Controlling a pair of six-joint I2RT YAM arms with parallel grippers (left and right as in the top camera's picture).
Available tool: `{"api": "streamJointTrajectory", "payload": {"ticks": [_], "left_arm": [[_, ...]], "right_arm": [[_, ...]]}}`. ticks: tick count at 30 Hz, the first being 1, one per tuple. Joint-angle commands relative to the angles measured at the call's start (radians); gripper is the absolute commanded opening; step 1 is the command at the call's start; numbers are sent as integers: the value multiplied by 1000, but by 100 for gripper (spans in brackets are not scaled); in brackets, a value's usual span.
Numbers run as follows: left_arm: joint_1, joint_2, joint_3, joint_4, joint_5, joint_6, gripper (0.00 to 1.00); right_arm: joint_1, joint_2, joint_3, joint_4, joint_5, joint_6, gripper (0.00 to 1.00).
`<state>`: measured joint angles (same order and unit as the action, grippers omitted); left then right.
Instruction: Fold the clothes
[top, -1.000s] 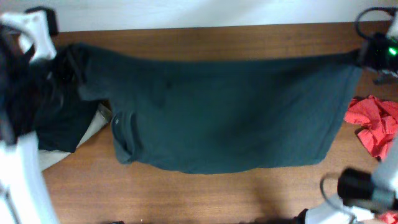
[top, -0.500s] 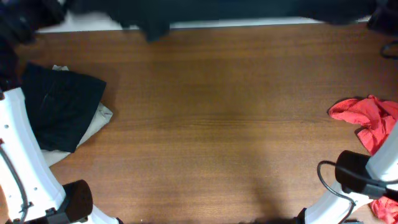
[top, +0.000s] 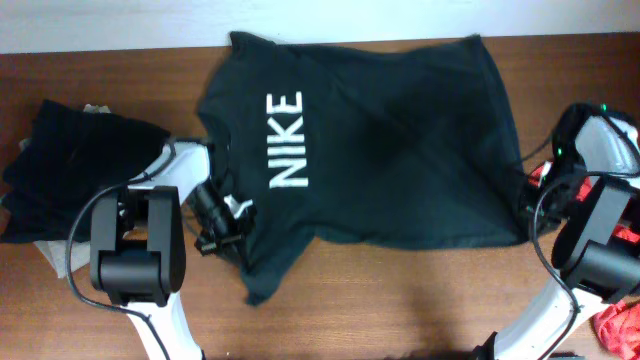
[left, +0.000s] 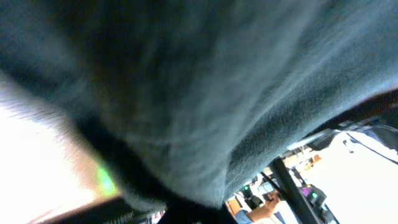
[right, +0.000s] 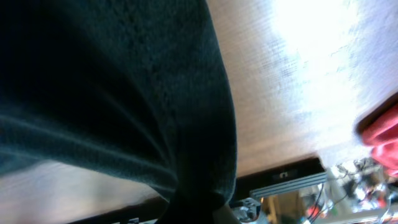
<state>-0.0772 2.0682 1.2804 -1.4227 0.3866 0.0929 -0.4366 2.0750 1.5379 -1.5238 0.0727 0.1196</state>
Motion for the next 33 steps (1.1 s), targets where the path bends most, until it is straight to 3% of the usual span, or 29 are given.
{"api": "streamJointTrajectory", "payload": {"ticks": [1,8,12,15,21,32,33], "left_arm": [[15,-165,-81,21,-19,-33,0],[144,-668,-225,11,-17,-105,0],[153,-794,-259,46,-11,-163,0],[153,-790,-259,187,-9,-267,0],[154,-764,-259,589,-10,-483,0],[147,-409,-259,1032,-9,-526,1],[147,-391,-259,1060,-9,-526,3]], "right_arm": [[-37,-85,-64,20,23,45,4],[-122,-381,-175,37,41,100,4],[-125,-470,-179,54,6,98,4],[-98,-462,-179,145,-65,71,4],[23,-462,-180,505,-117,50,4],[39,-278,-180,791,-152,50,5],[39,-266,-180,813,-170,50,9]]}}
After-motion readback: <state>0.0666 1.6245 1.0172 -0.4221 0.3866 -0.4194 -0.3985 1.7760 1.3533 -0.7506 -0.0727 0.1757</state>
